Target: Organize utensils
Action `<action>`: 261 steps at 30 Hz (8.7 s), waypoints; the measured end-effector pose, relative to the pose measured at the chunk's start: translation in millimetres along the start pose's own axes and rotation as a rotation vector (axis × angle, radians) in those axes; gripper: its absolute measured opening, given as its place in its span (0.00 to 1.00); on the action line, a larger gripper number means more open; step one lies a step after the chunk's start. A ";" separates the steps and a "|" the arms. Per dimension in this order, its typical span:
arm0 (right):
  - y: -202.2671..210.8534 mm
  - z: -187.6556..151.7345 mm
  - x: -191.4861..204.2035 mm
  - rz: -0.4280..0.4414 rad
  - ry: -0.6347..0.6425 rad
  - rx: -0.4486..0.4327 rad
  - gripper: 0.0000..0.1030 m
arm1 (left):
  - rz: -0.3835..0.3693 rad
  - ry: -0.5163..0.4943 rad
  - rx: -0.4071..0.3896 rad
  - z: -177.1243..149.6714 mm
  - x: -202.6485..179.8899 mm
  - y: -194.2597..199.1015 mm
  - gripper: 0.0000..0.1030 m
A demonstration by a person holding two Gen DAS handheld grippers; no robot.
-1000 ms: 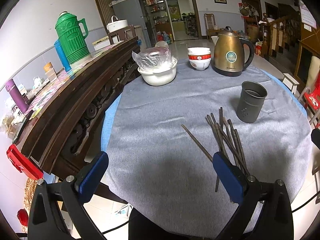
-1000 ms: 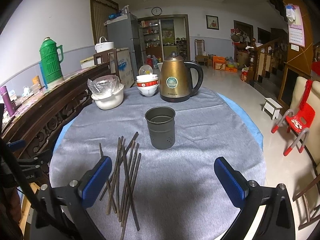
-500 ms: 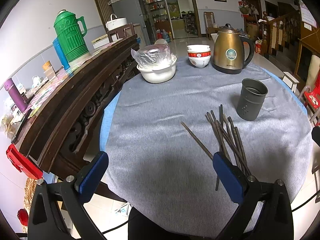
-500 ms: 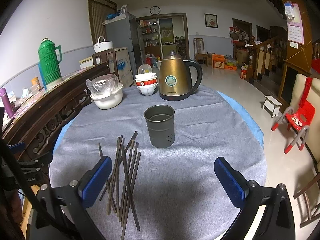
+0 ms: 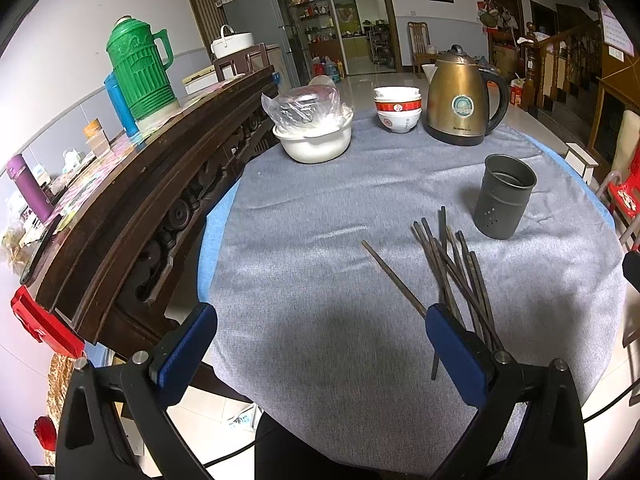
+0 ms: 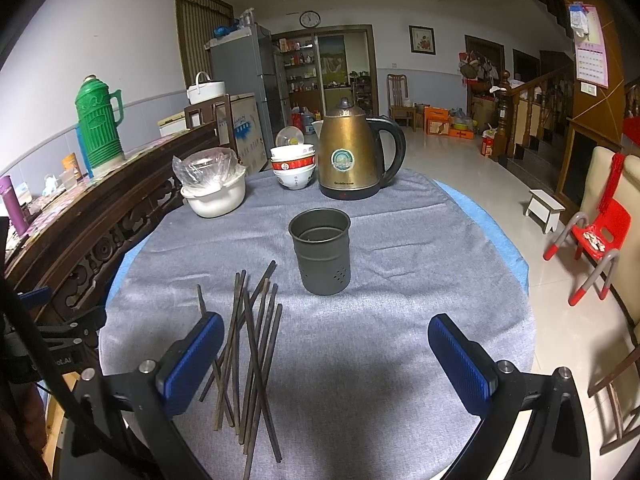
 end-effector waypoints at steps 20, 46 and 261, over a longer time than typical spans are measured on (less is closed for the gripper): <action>-91.7 -9.0 -8.0 0.174 -0.140 0.258 0.52 | -0.178 0.127 0.262 0.0 22.2 -92.6 1.00; -231.5 -18.0 38.2 0.213 -0.175 0.516 0.13 | -0.427 0.372 0.551 38.5 -2.1 -223.1 0.32; -64.1 146.6 -75.0 0.119 -0.311 -0.200 0.06 | -0.553 0.189 -0.117 200.9 -84.5 -36.2 0.05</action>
Point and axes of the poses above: each gripper's, at about its wrist camera, not at the fingertips, and y roughly against the way its jaws point, x to its left, z to its top, the point moved 1 cm from there along -y, roughly the way its jaws point, and after that the axes turned 1 degree about x, right-handed, at the moved point
